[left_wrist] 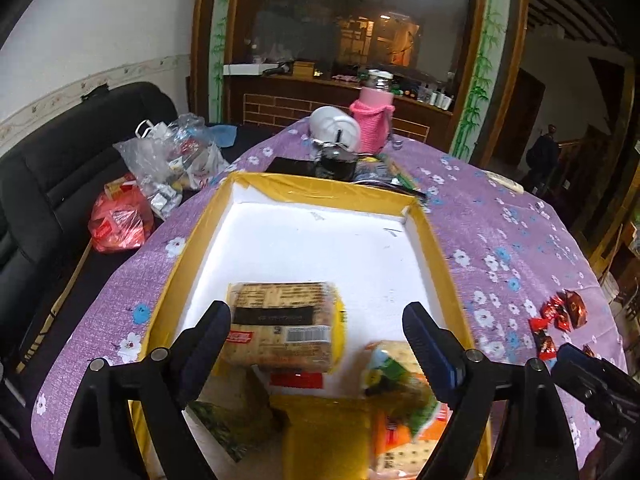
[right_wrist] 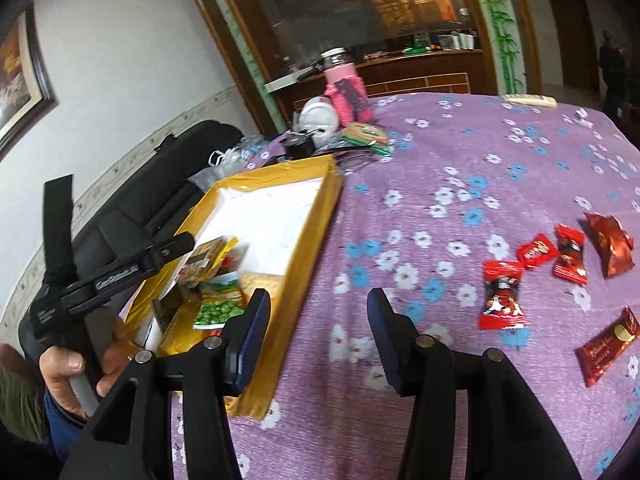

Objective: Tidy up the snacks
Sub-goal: 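Move both grippers toward the red candies on the table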

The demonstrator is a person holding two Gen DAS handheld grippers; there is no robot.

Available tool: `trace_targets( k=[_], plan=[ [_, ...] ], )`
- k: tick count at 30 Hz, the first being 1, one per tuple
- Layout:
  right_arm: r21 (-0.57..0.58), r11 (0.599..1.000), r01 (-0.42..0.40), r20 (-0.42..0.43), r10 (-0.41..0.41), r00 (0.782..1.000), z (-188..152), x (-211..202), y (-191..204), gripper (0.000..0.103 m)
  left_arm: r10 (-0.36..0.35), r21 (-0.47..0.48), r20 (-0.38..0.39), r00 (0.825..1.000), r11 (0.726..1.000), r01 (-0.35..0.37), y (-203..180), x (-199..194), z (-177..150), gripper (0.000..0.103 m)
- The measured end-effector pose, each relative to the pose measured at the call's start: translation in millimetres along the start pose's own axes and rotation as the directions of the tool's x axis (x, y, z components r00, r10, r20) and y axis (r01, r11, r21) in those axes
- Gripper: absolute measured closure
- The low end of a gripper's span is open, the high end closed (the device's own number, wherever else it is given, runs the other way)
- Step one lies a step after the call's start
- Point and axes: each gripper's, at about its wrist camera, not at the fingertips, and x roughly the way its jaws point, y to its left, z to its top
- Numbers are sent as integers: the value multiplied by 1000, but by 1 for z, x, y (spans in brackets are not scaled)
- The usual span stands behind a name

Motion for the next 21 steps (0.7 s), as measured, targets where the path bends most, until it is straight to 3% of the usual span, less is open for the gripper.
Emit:
trace_targets(
  k=[8, 13, 17, 19, 21],
  plan=[
    [69, 996, 63, 49, -66, 997, 10, -26, -41, 54, -44, 77, 3, 999, 996, 44, -41, -15, 3, 13],
    [186, 973, 140, 118, -164, 979, 21, -54, -100, 51, -99, 159, -2, 995, 982, 98, -82, -25, 4, 13],
    [298, 915, 272, 137, -323, 936, 15, -68, -154, 49, -157, 217, -42, 987, 963, 162, -119, -26, 1, 13],
    [391, 866, 313, 121, -386, 915, 5, -72, -184, 49, -202, 242, -110, 973, 944, 223, -145, -20, -2, 13],
    [484, 823, 298, 92, -386, 918, -4, -72, -209, 49, -237, 238, -186, 953, 931, 278, -167, -10, -5, 13]
  ],
)
